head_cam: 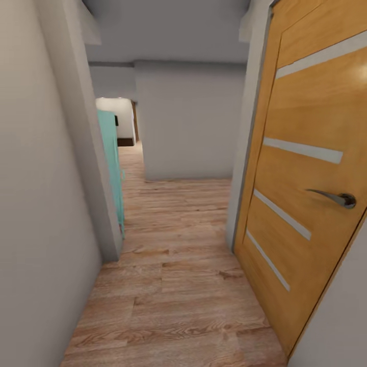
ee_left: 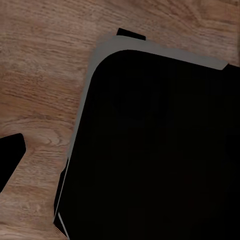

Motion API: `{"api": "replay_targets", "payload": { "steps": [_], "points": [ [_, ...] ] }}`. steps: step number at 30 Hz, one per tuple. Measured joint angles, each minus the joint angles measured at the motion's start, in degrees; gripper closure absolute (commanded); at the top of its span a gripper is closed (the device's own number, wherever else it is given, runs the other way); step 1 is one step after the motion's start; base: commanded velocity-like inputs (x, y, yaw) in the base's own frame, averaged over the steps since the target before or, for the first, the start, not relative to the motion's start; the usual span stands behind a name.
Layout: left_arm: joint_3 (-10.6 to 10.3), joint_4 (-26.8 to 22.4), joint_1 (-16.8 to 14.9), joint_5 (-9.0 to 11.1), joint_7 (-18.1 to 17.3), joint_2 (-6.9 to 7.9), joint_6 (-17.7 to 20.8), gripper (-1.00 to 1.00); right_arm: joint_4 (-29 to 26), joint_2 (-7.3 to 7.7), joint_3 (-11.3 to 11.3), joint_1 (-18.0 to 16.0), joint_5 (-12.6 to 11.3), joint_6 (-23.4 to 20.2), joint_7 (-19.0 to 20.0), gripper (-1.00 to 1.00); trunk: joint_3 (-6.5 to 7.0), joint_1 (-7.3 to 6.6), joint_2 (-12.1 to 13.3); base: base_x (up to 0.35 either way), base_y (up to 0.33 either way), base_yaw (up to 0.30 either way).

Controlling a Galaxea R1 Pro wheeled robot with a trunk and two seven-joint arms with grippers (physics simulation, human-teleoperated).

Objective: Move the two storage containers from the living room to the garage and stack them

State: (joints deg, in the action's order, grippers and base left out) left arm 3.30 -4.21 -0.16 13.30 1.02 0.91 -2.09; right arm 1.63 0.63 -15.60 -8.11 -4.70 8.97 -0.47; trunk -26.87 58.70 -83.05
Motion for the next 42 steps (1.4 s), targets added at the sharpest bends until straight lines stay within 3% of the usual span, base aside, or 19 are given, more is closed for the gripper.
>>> {"api": "replay_targets", "payload": {
  "steps": [42],
  "points": [
    [0.0,0.0,0.0,-0.01,-0.01,-0.02,0.41,-1.0,0.01,0.09,0.26,0.0,-0.08,0.0,0.0,-1.0,0.0,0.0,0.0,0.322,0.0,0.021]
  ]
}}
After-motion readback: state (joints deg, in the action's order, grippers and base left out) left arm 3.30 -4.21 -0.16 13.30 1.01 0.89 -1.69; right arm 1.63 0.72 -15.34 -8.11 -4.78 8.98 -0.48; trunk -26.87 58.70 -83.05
